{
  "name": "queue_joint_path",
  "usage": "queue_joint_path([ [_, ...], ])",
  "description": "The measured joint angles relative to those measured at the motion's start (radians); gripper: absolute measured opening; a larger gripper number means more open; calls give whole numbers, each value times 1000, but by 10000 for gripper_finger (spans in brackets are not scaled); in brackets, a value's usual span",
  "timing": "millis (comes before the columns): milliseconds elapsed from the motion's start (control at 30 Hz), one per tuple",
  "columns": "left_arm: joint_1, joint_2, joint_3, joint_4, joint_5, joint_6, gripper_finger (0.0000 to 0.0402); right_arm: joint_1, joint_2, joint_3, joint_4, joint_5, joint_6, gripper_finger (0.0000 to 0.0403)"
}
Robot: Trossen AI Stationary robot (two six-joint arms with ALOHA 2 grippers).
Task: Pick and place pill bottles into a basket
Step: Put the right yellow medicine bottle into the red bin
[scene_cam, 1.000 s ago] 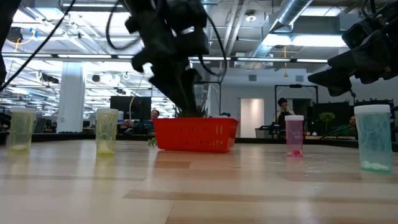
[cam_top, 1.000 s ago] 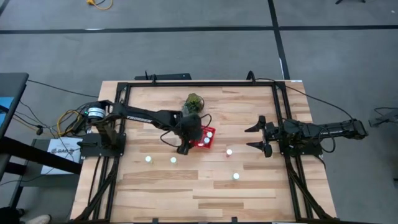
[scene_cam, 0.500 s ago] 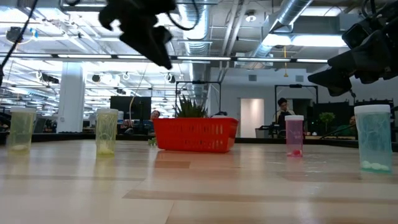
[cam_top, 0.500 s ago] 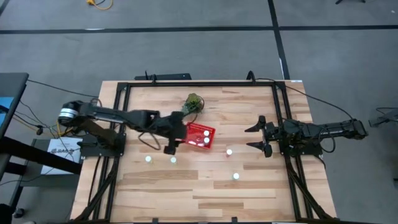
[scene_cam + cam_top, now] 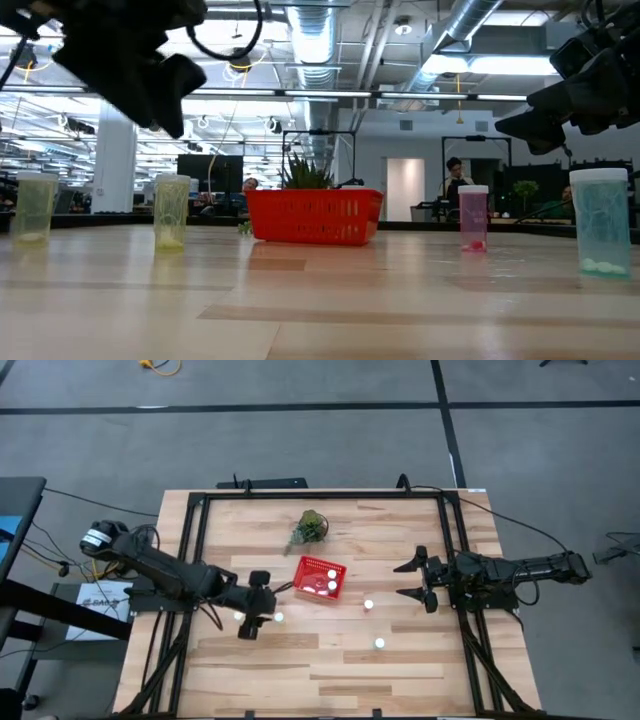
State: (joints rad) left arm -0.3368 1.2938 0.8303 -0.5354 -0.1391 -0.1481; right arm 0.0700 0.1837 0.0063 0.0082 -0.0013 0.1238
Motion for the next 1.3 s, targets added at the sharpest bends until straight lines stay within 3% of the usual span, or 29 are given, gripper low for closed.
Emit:
queue_joint_path([
  [633, -33, 2, -162, 216, -8, -8, 199, 0, 0, 0, 0, 0, 0, 306],
  [1000, -30, 7, -164, 271, -25, 60, 199, 0, 0, 0, 0, 0, 0, 306],
  [1300, -15, 111, -164, 337, -5, 103, 199, 0, 0, 0, 0, 0, 0, 306],
])
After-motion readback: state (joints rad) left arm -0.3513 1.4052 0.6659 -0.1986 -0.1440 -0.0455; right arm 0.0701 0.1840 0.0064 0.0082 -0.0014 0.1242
